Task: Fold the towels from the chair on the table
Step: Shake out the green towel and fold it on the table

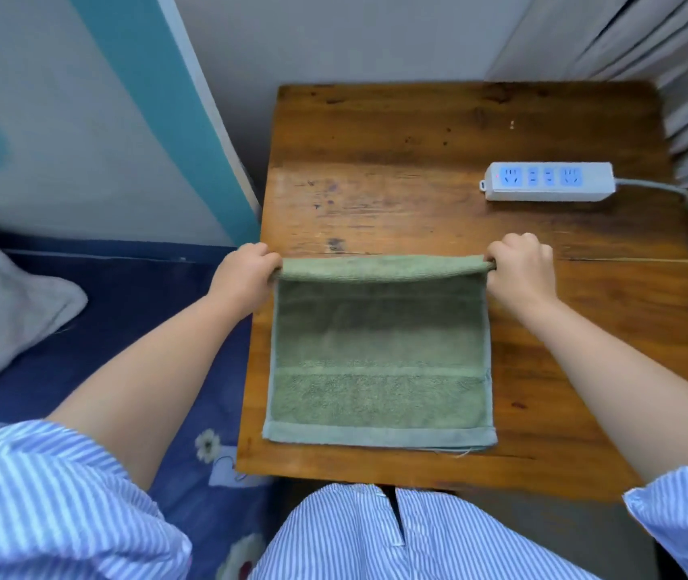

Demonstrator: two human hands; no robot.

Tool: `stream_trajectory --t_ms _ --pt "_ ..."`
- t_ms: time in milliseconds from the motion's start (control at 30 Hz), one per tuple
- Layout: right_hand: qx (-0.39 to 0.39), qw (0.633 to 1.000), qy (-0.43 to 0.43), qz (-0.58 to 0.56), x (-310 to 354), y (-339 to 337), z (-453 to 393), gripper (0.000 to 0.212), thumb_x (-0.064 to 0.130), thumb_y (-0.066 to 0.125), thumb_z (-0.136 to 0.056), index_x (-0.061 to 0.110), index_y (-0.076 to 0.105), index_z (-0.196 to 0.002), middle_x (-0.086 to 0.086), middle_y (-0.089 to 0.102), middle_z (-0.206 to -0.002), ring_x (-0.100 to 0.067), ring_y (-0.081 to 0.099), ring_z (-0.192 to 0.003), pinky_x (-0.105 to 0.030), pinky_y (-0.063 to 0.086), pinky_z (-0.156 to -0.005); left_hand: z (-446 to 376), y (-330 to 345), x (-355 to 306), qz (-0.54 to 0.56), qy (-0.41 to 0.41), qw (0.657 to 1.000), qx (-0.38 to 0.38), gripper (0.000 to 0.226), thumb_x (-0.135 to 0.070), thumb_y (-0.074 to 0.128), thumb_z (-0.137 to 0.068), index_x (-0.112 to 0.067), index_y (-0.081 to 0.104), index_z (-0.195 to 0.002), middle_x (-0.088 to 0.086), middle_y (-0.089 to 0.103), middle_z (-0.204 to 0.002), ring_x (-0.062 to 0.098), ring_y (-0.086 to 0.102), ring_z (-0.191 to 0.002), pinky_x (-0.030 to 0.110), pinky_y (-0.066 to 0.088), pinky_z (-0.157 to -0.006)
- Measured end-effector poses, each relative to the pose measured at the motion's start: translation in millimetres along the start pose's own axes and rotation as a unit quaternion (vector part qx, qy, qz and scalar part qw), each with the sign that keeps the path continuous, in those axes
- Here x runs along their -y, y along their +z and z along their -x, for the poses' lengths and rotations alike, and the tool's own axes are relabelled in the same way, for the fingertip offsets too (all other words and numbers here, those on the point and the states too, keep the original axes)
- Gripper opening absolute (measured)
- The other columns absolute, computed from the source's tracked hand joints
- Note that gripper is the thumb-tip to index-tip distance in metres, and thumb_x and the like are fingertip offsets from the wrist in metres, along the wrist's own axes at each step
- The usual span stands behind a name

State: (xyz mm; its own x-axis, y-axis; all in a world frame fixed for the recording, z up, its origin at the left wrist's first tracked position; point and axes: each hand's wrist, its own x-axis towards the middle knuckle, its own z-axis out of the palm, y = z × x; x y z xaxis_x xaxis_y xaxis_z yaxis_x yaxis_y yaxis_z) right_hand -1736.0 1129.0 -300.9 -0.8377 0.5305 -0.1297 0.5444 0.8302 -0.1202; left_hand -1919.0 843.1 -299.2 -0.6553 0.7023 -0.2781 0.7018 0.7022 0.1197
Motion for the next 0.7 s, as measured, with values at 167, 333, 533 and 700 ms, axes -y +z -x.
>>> stream_trajectory --t_ms 167,333,533,700 --pt "-0.021 1.0 -0.006 0.008 5 0 80 0.023 -0.015 0.049 -0.072 -0.007 0.064 -0.087 -0.025 0.06 -0.091 -0.038 0.049 -0.094 -0.039 0.032 -0.075 66 11 -6 -0.09 0.074 0.992 0.044 0.02 -0.006 0.046 -0.088 -0.003 0.056 -0.105 0.013 0.054 -0.105 0.028 0.048 -0.099 0.031 0.033 -0.065" --pt "-0.008 1.0 0.003 0.024 15 14 140 0.022 -0.012 0.049 -0.074 -0.006 0.064 -0.089 -0.023 0.061 -0.093 -0.037 0.049 -0.095 -0.039 0.032 -0.075 112 28 -7 -0.14 0.081 0.984 0.068 0.022 -0.002 0.048 -0.087 -0.007 0.054 -0.108 0.008 0.053 -0.107 0.026 0.049 -0.101 0.033 0.042 -0.069" --pt "0.022 0.998 0.019 0.057 20 33 189 0.02 -0.011 0.048 -0.076 -0.005 0.062 -0.09 -0.021 0.059 -0.094 -0.035 0.048 -0.094 -0.037 0.031 -0.075 143 50 -13 -0.166 0.107 0.975 0.099 0.023 0.001 0.043 -0.088 -0.008 0.05 -0.108 0.007 0.051 -0.109 0.024 0.048 -0.101 0.029 0.035 -0.065" --pt "-0.045 0.999 0.002 0.021 17 38 202 0.019 -0.022 0.053 -0.06 -0.009 0.061 -0.071 -0.026 0.058 -0.074 -0.039 0.054 -0.076 -0.04 0.036 -0.067 154 62 -12 -0.144 0.137 0.978 0.07 0.016 -0.004 0.043 -0.088 -0.006 0.051 -0.101 0.008 0.054 -0.102 0.024 0.049 -0.095 0.028 0.031 -0.064"
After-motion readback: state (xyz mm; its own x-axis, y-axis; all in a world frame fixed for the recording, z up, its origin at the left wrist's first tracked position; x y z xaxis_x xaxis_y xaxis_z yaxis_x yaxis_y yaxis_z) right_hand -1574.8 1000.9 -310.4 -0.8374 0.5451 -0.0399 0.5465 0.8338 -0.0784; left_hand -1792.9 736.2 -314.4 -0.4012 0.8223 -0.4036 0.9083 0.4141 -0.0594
